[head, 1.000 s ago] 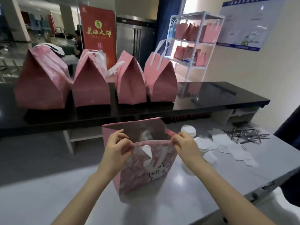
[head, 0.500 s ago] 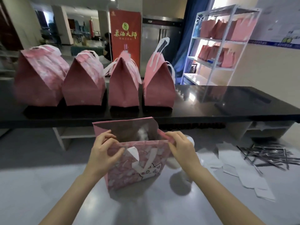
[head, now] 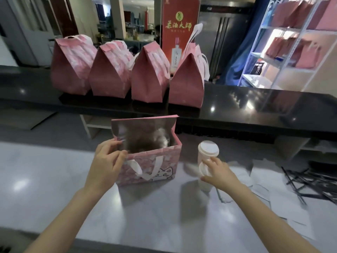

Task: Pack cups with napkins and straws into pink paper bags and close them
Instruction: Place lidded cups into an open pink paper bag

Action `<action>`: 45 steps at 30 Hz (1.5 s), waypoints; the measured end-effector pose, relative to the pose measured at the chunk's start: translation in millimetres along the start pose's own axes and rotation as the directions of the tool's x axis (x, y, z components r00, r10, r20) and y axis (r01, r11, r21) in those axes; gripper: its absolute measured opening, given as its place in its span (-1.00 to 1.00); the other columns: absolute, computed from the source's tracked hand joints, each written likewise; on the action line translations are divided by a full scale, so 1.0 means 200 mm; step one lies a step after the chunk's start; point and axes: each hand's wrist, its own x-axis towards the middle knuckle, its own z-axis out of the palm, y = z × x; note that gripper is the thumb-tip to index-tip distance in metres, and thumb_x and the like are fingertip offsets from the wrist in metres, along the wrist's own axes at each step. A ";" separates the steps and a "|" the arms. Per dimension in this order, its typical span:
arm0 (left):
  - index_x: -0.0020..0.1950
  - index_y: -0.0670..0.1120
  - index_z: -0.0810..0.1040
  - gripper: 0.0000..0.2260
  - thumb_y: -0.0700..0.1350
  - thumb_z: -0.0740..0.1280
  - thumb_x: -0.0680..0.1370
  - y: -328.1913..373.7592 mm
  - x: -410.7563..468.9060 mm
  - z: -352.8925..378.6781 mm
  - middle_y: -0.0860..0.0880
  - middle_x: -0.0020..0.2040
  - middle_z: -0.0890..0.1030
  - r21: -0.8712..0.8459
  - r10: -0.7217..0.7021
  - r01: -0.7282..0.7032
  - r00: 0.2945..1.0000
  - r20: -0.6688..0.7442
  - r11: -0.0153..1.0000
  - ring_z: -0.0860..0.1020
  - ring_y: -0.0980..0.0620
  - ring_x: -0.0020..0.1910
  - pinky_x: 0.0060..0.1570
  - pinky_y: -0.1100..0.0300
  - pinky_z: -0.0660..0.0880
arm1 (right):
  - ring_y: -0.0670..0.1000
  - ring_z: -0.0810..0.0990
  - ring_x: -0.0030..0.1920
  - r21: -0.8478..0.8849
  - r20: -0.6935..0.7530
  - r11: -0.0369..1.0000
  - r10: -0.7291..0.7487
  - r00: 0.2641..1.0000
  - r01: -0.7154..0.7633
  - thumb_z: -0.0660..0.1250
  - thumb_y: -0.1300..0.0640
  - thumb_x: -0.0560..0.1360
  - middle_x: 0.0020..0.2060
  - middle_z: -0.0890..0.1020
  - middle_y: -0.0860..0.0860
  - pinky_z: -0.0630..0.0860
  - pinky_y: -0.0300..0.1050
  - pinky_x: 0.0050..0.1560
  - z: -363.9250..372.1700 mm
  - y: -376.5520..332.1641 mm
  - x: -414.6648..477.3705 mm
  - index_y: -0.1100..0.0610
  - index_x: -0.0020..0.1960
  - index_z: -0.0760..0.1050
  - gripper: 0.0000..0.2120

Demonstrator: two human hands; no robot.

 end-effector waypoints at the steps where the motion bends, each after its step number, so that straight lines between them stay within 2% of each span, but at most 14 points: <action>1: -0.04 -0.20 0.71 -0.75 -0.10 0.28 0.61 0.01 -0.02 -0.01 -0.12 0.16 0.57 0.037 0.034 -0.034 0.999 -0.007 0.999 0.41 -0.07 0.24 0.23 0.10 0.37 | 0.17 0.30 0.33 0.012 -0.014 1.000 -0.008 1.000 0.008 0.39 -0.14 0.41 0.42 0.25 0.01 0.35 0.03 0.27 0.00 0.01 -0.01 -0.13 0.45 0.23 -0.34; 4: 0.08 -0.17 0.67 -0.85 -0.19 0.39 0.53 0.04 -0.03 -0.03 -0.09 0.14 0.60 0.105 0.088 -0.086 0.996 -0.019 0.991 0.44 -0.08 0.20 0.17 0.06 0.46 | 0.11 0.33 0.25 -0.008 -0.036 0.998 -0.056 0.998 0.056 0.42 -0.10 0.35 0.36 0.32 -0.01 0.37 -0.05 0.19 0.01 0.02 -0.06 -0.15 0.40 0.26 -0.34; 7: 0.25 -0.07 0.58 -0.66 -0.24 0.39 0.48 0.06 -0.01 -0.05 -0.01 0.29 0.53 0.054 0.006 -0.008 0.999 0.038 0.998 0.35 -0.03 0.31 0.12 -0.03 0.52 | 0.05 0.30 0.24 0.000 -0.067 0.996 -0.091 0.994 0.091 0.43 -0.10 0.32 0.31 0.35 -0.07 0.38 -0.11 0.16 0.00 0.01 -0.13 -0.17 0.38 0.28 -0.33; 10: 0.38 0.06 0.42 -0.46 -0.04 0.34 0.38 0.05 0.01 -0.08 0.10 0.45 0.34 0.087 -0.041 0.026 0.985 0.170 0.996 0.15 0.03 0.43 0.16 -0.06 0.50 | -0.02 0.26 0.28 0.070 -0.170 0.988 -0.125 0.978 0.139 0.46 -0.08 0.31 0.32 0.33 -0.13 0.38 -0.14 0.19 -0.05 -0.02 -0.24 -0.18 0.40 0.28 -0.30; 12: 0.44 0.15 0.31 -0.33 0.11 0.29 0.32 0.03 0.02 -0.09 0.13 0.52 0.20 0.148 -0.048 0.008 0.962 0.267 0.989 0.02 0.05 0.47 0.32 -0.04 0.37 | -0.05 0.26 0.29 0.092 -0.266 0.978 -0.155 0.951 0.186 0.50 -0.04 0.29 0.34 0.33 -0.17 0.37 -0.15 0.19 -0.12 -0.04 -0.34 -0.19 0.39 0.31 -0.29; 14: 0.48 0.23 0.19 -0.24 0.22 0.27 0.27 0.00 0.03 -0.09 0.12 0.56 0.07 0.205 -0.062 -0.008 0.940 0.337 0.979 -0.13 0.08 0.50 0.46 -0.03 0.11 | -0.01 0.30 0.29 0.094 -0.360 0.969 -0.183 0.915 0.230 0.56 0.03 0.25 0.33 0.38 -0.14 0.38 -0.12 0.20 -0.20 -0.08 -0.43 -0.15 0.36 0.38 -0.28; 18: 0.49 0.34 -0.06 -0.09 0.36 0.27 0.21 -0.05 0.02 -0.07 0.14 0.56 -0.13 0.264 -0.062 -0.055 0.908 0.414 0.963 -0.46 0.18 0.45 0.43 -0.04 -0.32 | -0.01 0.36 0.27 0.087 -0.526 0.937 -0.246 0.814 0.339 0.62 0.14 0.19 0.29 0.43 -0.14 0.43 -0.05 0.11 -0.42 -0.21 -0.59 -0.14 0.31 0.45 -0.25; 22: 0.46 0.42 -0.24 0.05 0.47 0.33 0.15 -0.06 -0.01 -0.07 0.17 0.56 -0.19 0.227 -0.070 -0.029 0.907 0.416 0.974 -0.55 0.23 0.37 0.37 -0.03 -0.36 | -0.04 0.35 0.28 0.092 -0.575 0.882 -0.333 0.747 0.463 0.61 0.10 0.21 0.29 0.40 -0.16 0.35 -0.11 0.15 -0.58 -0.41 -0.64 -0.12 0.33 0.44 -0.26; 27: 0.45 0.38 -0.35 0.18 0.51 0.36 0.08 -0.02 -0.04 -0.09 0.18 0.56 -0.24 0.154 -0.062 -0.002 0.910 0.409 0.988 -0.52 0.19 0.41 0.38 -0.04 -0.36 | -0.05 0.32 0.31 0.148 -0.489 0.799 -0.454 0.745 0.583 0.55 0.01 0.28 0.31 0.37 -0.17 0.39 -0.03 0.24 -0.52 -0.69 -0.51 -0.16 0.35 0.39 -0.31; 32: 0.45 0.34 -0.40 0.24 0.45 0.42 0.06 0.00 -0.07 -0.13 0.13 0.56 -0.26 0.104 -0.040 -0.002 0.918 0.394 0.995 -0.47 0.14 0.46 0.47 -0.05 -0.22 | -0.05 0.18 0.41 0.019 -0.272 0.832 -0.530 0.803 0.555 0.46 -0.03 0.35 0.40 0.26 -0.15 0.47 0.02 0.23 -0.27 -0.92 -0.29 -0.21 0.39 0.27 -0.32; 37: 0.48 0.28 -0.40 0.25 0.42 0.42 0.08 -0.01 -0.08 -0.15 0.21 0.52 -0.38 0.056 -0.008 -0.014 0.927 0.375 0.998 -0.44 0.12 0.48 0.50 -0.03 -0.13 | 0.07 0.27 0.34 -0.068 -0.138 0.865 -0.501 0.854 0.496 0.46 -0.03 0.34 0.36 0.31 -0.06 0.52 0.05 0.14 -0.09 -1.06 -0.04 -0.14 0.40 0.25 -0.30; 41: 0.51 0.23 -0.36 0.27 0.40 0.44 0.09 -0.05 -0.08 -0.15 0.24 0.53 -0.34 0.003 0.005 -0.006 0.938 0.346 1.000 -0.38 0.11 0.51 0.47 0.01 -0.05 | 0.12 0.28 0.37 -0.087 -0.025 0.889 -0.452 0.891 0.449 0.51 0.01 0.29 0.39 0.31 -0.03 0.47 0.12 0.22 -0.01 -1.16 0.09 -0.14 0.41 0.25 -0.24; 45: 0.55 0.21 -0.27 0.25 0.32 0.50 0.10 -0.10 -0.07 -0.15 0.22 0.56 -0.29 -0.113 0.033 0.003 0.948 0.316 0.994 -0.32 0.11 0.53 0.43 0.03 0.02 | 0.16 0.25 0.38 -0.139 -0.023 0.880 -0.462 0.887 0.455 0.50 0.03 0.32 0.39 0.31 0.01 0.47 0.09 0.20 0.03 -1.24 0.15 -0.06 0.43 0.26 -0.25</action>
